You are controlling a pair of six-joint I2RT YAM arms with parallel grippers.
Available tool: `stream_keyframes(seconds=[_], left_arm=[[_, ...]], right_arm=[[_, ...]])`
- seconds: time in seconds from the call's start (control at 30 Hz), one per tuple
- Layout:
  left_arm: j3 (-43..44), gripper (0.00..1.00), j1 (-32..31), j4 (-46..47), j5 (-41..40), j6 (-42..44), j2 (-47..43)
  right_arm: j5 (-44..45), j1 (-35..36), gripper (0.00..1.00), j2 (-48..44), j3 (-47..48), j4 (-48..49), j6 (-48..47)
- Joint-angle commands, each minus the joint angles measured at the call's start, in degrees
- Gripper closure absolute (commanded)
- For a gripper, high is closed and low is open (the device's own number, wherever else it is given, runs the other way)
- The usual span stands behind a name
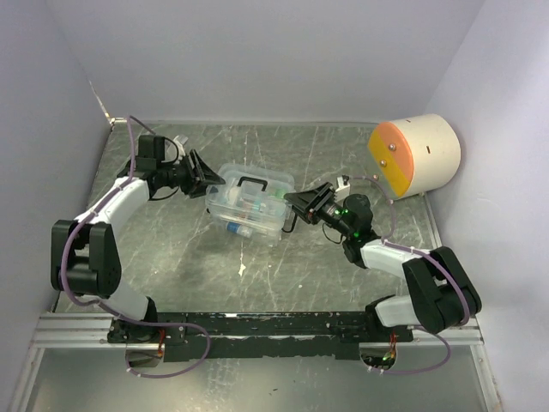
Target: Organize the medicine kit
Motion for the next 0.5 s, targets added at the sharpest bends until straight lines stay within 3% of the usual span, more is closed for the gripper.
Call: stream_keyframes(seconds=[0.0, 0.13, 0.47], left_arm=[[0.1, 0.41, 1.81, 0.64, 1.02, 1.99, 1.11], [-1.34, 0.42, 2.37, 6.72, 4.19, -0.58, 2.38], [2.51, 0.41, 2.37, 0.48, 1.26, 5.42, 4.38]], right_arm=[[0.13, 0.09, 0.6, 0.92, 0.07, 0.34, -1.65], [0.32, 0.09, 0.6, 0.89, 0.43, -1.16, -3.24], [1.89, 0.06, 0.65, 0.13, 2.54, -7.64, -10.99]])
